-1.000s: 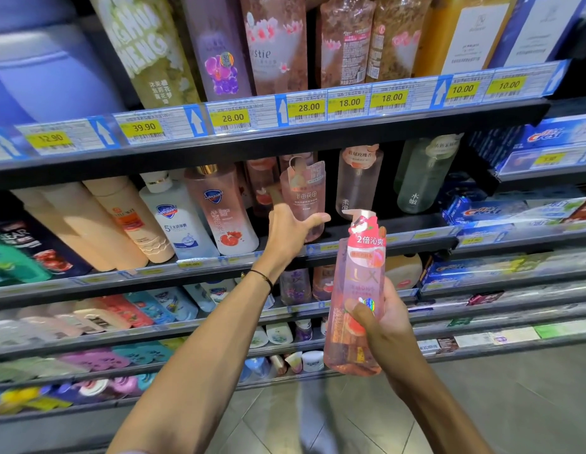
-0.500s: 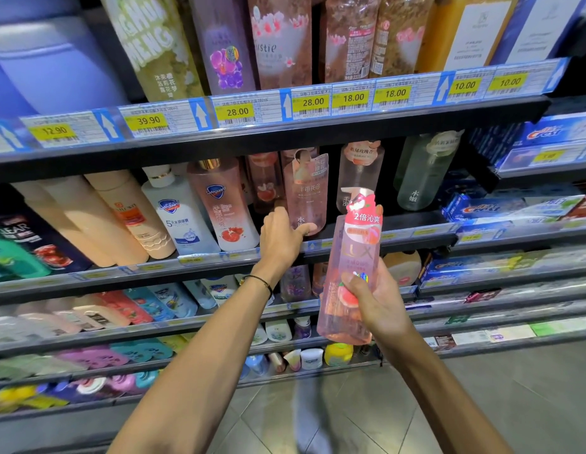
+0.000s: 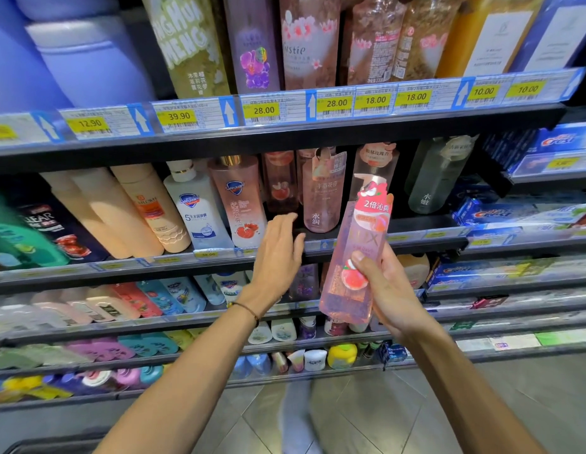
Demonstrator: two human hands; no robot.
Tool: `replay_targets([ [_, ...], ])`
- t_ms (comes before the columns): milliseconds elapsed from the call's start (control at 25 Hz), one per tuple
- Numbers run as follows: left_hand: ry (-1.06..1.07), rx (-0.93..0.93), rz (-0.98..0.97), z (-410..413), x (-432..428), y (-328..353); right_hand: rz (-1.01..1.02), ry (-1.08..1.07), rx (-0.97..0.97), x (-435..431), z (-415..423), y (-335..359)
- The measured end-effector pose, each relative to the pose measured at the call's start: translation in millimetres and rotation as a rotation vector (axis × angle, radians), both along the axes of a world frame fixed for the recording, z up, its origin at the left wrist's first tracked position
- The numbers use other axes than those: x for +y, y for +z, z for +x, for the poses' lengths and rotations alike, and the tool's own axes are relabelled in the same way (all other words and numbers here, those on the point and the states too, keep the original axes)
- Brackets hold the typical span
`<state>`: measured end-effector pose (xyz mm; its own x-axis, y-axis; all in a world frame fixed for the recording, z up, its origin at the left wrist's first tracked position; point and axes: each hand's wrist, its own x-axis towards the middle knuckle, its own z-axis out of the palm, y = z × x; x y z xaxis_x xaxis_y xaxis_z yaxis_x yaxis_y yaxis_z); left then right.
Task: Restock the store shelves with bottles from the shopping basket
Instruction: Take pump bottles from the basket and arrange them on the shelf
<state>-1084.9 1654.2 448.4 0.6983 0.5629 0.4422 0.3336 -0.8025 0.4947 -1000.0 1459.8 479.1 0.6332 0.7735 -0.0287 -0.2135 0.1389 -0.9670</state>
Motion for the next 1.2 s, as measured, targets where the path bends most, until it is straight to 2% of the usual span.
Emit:
replay_targets([
  [120,0.055,0.04,0.377,-46,5,-17,0.019,0.016,-0.033,7,2,4],
  [240,0.181,0.199,0.497,-81,20,-29,0.07,0.0,-0.097,20,0,8],
  [440,0.198,0.296,0.557,-108,46,-40,0.054,-0.038,-0.321,50,-9,20],
  [680,0.166,0.251,0.558,-113,48,-42,0.048,-0.103,-0.571,90,-8,42],
  [1200,0.17,0.268,0.551,-115,50,-46,-0.156,-0.235,-0.661,132,-2,-1],
])
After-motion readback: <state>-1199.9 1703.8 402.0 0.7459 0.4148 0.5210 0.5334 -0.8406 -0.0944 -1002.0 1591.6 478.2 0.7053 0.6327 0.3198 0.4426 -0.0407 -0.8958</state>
